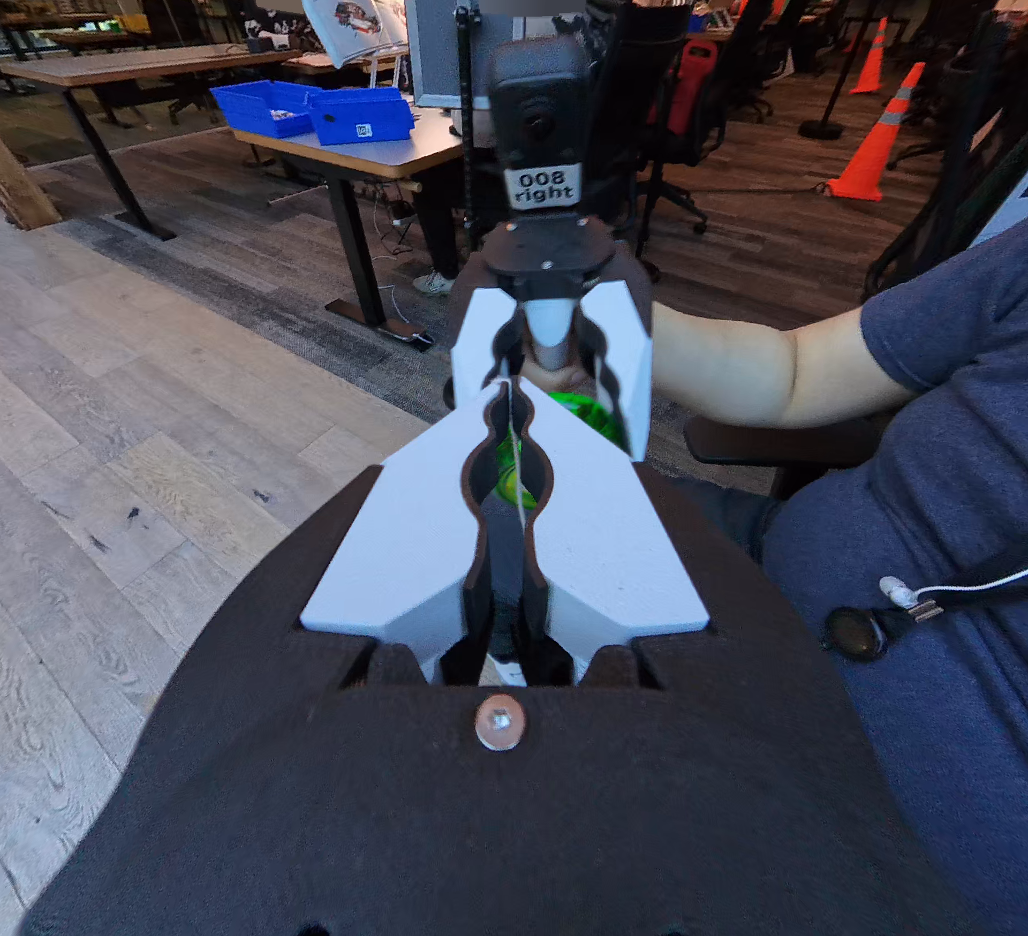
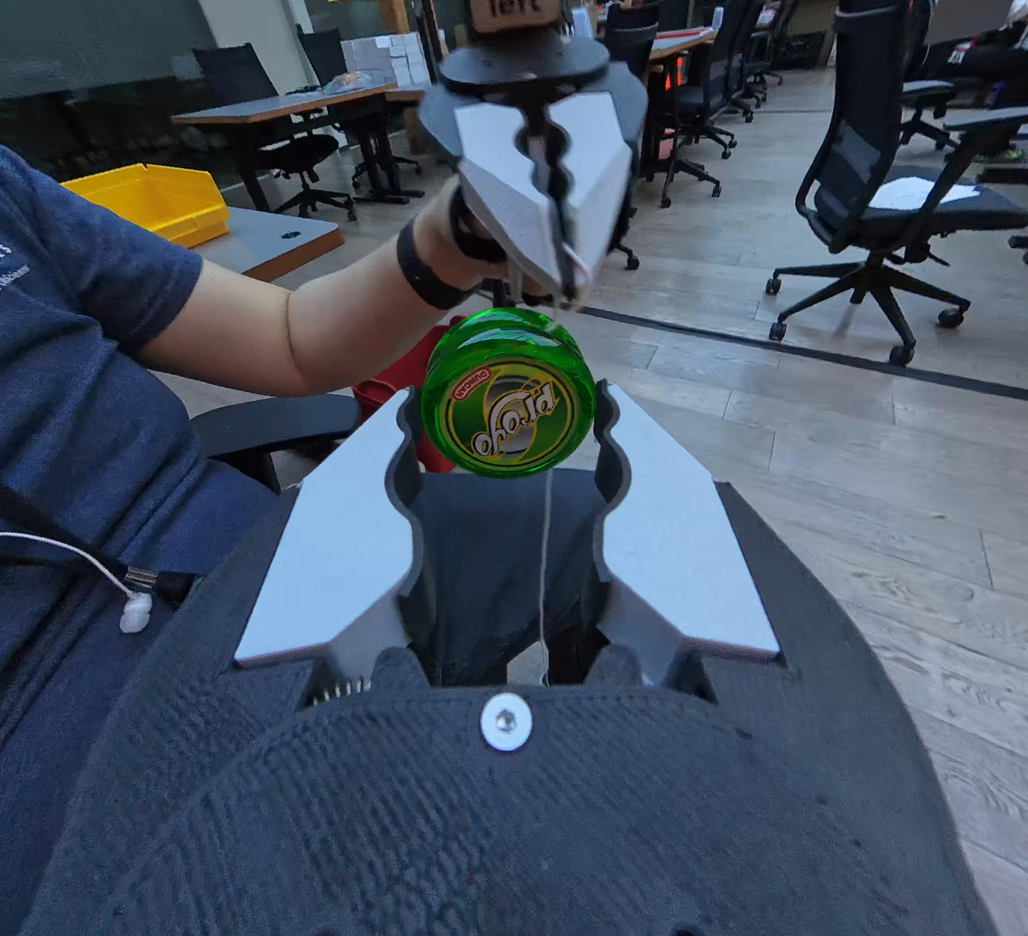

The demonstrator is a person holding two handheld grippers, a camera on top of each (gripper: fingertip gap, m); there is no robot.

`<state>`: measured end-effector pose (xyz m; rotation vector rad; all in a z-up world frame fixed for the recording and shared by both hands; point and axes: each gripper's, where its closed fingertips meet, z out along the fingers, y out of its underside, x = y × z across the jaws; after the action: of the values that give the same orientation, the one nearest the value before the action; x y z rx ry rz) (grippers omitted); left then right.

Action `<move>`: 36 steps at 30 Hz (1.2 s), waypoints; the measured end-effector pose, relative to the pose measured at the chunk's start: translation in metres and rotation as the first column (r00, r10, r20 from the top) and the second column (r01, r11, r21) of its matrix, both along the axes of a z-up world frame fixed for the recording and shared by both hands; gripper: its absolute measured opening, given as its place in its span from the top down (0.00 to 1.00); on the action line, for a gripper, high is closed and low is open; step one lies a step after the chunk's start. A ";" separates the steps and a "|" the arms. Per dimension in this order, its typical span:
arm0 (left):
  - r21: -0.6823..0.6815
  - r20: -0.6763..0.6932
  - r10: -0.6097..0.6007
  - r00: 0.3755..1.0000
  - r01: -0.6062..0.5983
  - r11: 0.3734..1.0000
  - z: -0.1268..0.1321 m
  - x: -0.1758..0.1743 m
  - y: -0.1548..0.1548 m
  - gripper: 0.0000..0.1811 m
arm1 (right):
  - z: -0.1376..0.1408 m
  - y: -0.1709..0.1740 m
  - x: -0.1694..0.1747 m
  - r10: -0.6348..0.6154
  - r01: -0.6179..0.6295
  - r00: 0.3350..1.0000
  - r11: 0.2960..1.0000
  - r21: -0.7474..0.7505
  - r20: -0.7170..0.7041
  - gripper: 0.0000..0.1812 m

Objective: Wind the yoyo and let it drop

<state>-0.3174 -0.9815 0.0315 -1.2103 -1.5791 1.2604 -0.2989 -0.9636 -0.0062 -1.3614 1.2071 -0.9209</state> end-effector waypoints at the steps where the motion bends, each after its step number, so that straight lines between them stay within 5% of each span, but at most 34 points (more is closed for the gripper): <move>1: 0.015 -0.008 0.006 1.000 -0.006 1.000 -0.003 0.003 -0.005 1.00 | 0.006 0.002 -0.002 -0.003 0.003 0.999 1.000 -0.012 0.032 0.67; 8: 0.266 -0.332 -0.122 0.935 0.217 0.939 -0.029 -0.009 0.014 1.00 | 0.051 0.009 -0.033 -0.070 0.077 0.943 0.997 -0.010 0.324 0.68; 9: 0.276 -0.367 -0.138 0.920 0.249 0.928 -0.034 -0.016 0.020 1.00 | 0.057 0.016 -0.042 -0.030 0.033 0.924 0.999 -0.001 0.380 1.00; 11: 0.258 -0.429 -0.154 0.890 0.284 0.923 -0.039 -0.029 0.029 1.00 | 0.073 0.001 -0.062 -0.103 0.050 0.854 0.992 0.116 0.509 1.00; 14: 0.241 -0.589 -0.145 0.795 0.344 0.907 -0.031 -0.049 0.035 1.00 | 0.016 -0.017 -0.066 -0.124 0.080 0.931 0.987 0.141 0.343 1.00; 16: 0.326 -0.701 -0.131 0.702 0.477 0.816 -0.029 -0.064 0.040 1.00 | -0.042 -0.049 -0.076 -0.182 0.105 0.948 0.954 0.281 0.262 1.00; 17: 0.372 -0.683 -0.151 0.714 0.518 0.770 -0.040 -0.077 0.047 1.00 | -0.061 -0.048 -0.079 -0.122 0.008 0.963 0.905 0.424 0.241 1.00; 19: 0.565 -0.492 -0.175 0.853 0.466 0.681 -0.098 -0.101 0.058 1.00 | -0.107 -0.027 -0.076 0.038 -0.076 0.996 0.848 0.525 0.081 1.00; 21: 0.766 -0.118 -0.130 0.984 0.174 0.619 -0.194 -0.104 0.054 1.00 | -0.171 -0.007 -0.076 0.115 -0.007 0.976 0.867 0.498 -0.186 1.00; 23: 0.838 0.020 -0.129 0.991 0.054 0.544 -0.251 -0.092 0.061 1.00 | -0.246 -0.014 -0.084 -0.023 0.261 0.887 0.849 0.460 -0.461 1.00; 26: 0.916 -0.095 -0.100 0.990 0.127 0.381 -0.267 -0.082 0.067 1.00 | -0.229 -0.031 -0.093 -0.292 0.403 0.915 0.705 0.583 -0.280 1.00; 29: 0.912 -0.138 -0.053 0.989 0.148 0.383 -0.267 -0.073 0.062 1.00 | -0.232 -0.042 -0.107 -0.541 0.575 0.804 0.602 0.554 -0.247 1.00; 32: 0.884 -0.072 -0.018 0.997 0.072 0.461 -0.268 -0.058 0.051 1.00 | -0.222 -0.050 -0.132 -0.736 0.680 0.657 0.486 0.549 -0.163 1.00; 36: 0.848 -0.154 -0.039 0.987 0.152 0.508 -0.242 -0.046 0.054 1.00 | -0.204 -0.064 -0.149 -0.808 0.622 0.584 0.385 0.682 -0.076 1.00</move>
<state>-0.3634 -0.9274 -0.2103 -0.5225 -1.6773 0.2958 -0.4483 -1.0278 -0.2105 -0.0360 1.7281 -1.0709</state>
